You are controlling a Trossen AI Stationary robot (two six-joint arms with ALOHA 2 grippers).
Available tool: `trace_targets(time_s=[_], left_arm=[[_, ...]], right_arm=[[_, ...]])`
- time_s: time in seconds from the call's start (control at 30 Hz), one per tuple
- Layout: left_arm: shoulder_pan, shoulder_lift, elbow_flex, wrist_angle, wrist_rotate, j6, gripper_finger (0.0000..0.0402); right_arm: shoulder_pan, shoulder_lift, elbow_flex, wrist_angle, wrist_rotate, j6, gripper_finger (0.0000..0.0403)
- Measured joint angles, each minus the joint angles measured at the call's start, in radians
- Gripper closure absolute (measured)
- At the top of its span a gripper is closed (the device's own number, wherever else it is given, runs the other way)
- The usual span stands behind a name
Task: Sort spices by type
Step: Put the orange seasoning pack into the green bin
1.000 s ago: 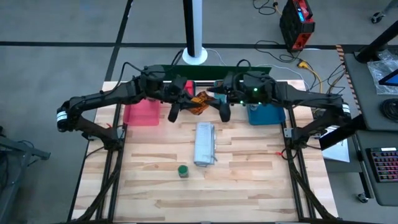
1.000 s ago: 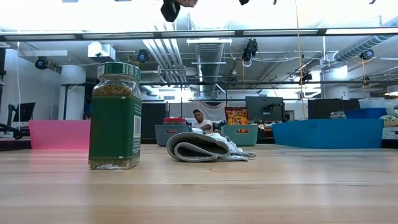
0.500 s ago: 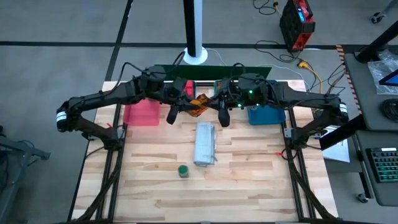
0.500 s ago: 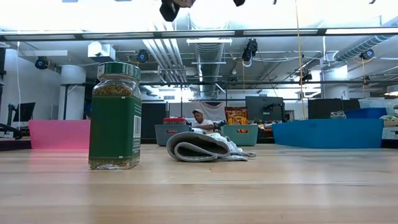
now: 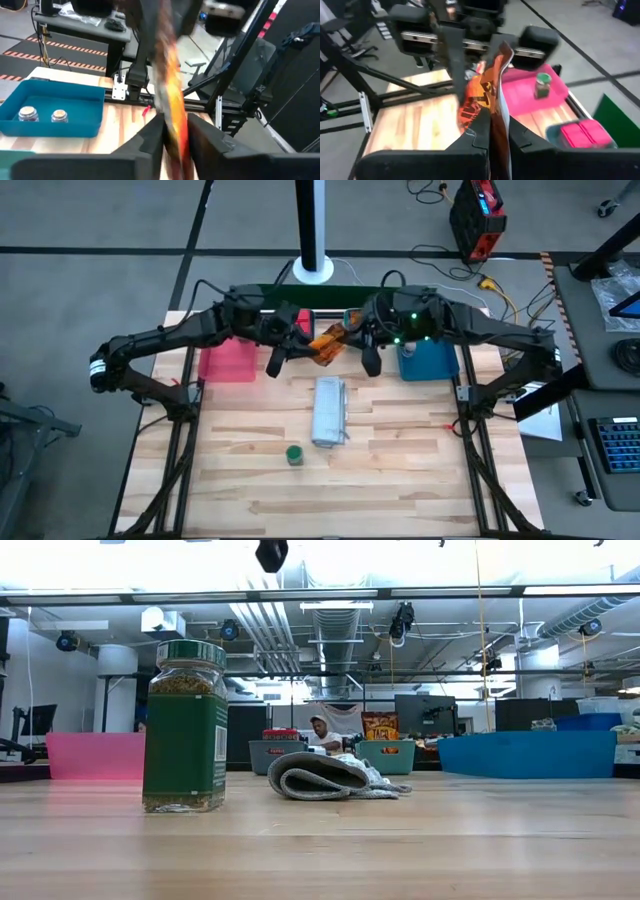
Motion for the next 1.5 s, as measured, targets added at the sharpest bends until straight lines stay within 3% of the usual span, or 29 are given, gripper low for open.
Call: trace_targets(time_s=[0.23,0.4,0.53,0.73,0.9,0.97,1.27,1.5], left_arm=[[0.012,-0.025,-0.002,-0.024,-0.071,0.019,0.024],[0.045,-0.084,-0.001,-0.019,-0.081,0.007,0.0203],[0.059,-0.133,-0.001,-0.018,-0.174,-0.026,0.0199],[0.058,-0.212,-0.001,-0.018,-0.265,-0.068,0.0198],[0.058,-0.288,-0.001,-0.014,-0.315,-0.145,0.0198],[0.058,-0.316,0.0,-0.017,-0.331,-0.156,0.0198],[0.058,-0.412,0.0,-0.118,-0.432,-0.151,0.0198],[0.058,-0.429,0.0,-0.127,-0.526,-0.133,0.0198]], right_arm=[[-0.105,0.006,0.099,-0.271,0.001,-0.073,0.0394],[-0.249,0.033,0.118,-0.377,-0.046,-0.27,0.0394],[-0.369,0.096,0.116,-0.414,-0.15,-0.459,0.0394],[-0.502,0.25,0.113,-0.486,-0.185,-0.687,0.0394],[-0.578,0.343,0.112,-0.483,-0.203,-0.757,0.0394],[-0.604,0.371,0.111,-0.481,-0.265,-0.763,0.0394],[-0.61,0.397,0.0,-0.396,-0.291,-0.842,0.0394],[-0.608,0.375,-0.102,-0.269,-0.238,-0.864,0.0394]])
